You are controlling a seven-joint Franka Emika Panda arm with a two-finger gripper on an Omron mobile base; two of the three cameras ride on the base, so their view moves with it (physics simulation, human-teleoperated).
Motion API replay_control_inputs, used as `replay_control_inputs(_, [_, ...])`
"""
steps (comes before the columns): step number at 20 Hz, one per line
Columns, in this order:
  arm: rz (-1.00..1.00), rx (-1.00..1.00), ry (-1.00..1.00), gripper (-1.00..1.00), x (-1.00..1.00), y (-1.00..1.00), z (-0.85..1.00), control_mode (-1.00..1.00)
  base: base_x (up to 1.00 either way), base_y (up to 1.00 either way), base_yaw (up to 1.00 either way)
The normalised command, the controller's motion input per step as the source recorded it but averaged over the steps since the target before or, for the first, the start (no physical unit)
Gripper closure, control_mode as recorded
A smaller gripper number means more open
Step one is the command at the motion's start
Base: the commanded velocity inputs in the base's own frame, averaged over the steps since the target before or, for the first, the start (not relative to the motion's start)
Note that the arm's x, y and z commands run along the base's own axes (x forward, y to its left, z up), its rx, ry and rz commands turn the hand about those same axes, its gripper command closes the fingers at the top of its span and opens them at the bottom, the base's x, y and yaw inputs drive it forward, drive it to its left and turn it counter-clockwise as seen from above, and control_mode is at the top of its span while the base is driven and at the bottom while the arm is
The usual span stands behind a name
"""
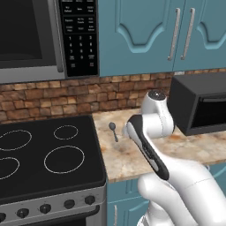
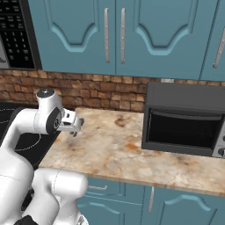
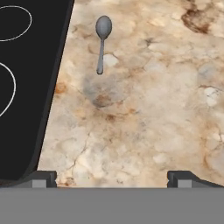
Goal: Organize the utensils by type. Pick up the wooden spoons from the counter and place them in the open cabinet. Then pick up the metallic utensils from the counter and place them in the open drawer.
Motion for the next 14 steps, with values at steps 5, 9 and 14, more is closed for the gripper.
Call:
replay_control_inputs(5, [0.00, 0.00, 0.06, -1.00, 0.25, 0.03, -0.27, -1.00, 0.00, 0.00, 0.00])
replay_control_inputs(9, [0.00, -0.01, 0.04, -1.00, 0.15, 0.00, -0.10, -1.00, 0.00, 0.00, 0.00])
replay_control_inputs(14, [-0.01, -0.05, 0.01, -1.00, 0.33, 0.08, -0.17, -1.00, 0.00, 0.00, 0.00])
